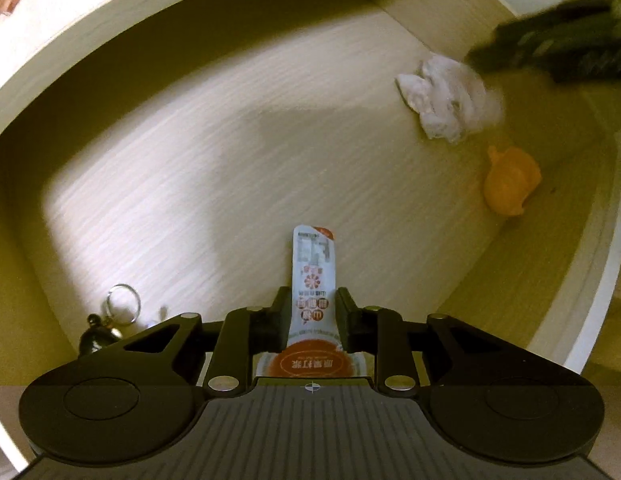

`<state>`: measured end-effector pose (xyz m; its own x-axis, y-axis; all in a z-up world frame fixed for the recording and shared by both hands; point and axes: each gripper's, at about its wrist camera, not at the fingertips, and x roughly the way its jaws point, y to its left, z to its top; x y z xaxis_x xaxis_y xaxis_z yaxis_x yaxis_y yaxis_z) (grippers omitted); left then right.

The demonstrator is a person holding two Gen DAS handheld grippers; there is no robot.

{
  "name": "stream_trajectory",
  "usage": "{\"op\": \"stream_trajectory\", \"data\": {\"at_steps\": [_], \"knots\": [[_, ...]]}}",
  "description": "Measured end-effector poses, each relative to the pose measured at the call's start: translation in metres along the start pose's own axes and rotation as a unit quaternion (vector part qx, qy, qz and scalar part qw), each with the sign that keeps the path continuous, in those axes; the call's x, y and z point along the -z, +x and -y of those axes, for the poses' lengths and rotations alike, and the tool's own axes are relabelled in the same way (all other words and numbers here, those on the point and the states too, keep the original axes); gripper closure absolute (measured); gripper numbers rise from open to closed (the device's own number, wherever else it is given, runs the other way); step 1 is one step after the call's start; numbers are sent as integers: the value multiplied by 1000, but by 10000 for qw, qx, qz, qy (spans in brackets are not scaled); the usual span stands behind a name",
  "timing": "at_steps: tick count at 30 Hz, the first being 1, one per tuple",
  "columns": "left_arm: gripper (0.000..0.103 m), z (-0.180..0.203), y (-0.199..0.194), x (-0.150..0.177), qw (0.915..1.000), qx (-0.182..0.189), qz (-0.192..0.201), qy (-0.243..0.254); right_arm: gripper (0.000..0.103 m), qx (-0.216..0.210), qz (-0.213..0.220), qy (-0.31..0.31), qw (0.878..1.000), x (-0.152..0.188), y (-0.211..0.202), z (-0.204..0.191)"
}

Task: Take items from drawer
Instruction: 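Lift both items onto the desktop and open both tools to release them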

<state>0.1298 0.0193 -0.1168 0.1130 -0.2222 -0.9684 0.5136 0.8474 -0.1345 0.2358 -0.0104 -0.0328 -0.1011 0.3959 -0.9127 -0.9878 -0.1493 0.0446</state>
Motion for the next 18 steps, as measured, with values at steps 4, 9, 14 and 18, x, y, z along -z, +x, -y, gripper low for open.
{"op": "stream_trajectory", "data": {"at_steps": [4, 9, 14, 18], "knots": [[76, -1, -3, 6, 9998, 104, 140, -13, 49, 273, 94, -137, 9995, 2, -29, 8], [77, -13, -9, 7, 9989, 315, 250, -227, 48, 222, -432, -825, 9954, 13, -7, -22], [77, -21, -15, 8, 9976, 414, 306, -465, 48, 470, -916, -1179, 9877, 3, 45, -43], [77, -29, -19, 11, 9954, 498, 407, -715, 76, 438, -1143, -1241, 9847, -5, 68, -50]]}}
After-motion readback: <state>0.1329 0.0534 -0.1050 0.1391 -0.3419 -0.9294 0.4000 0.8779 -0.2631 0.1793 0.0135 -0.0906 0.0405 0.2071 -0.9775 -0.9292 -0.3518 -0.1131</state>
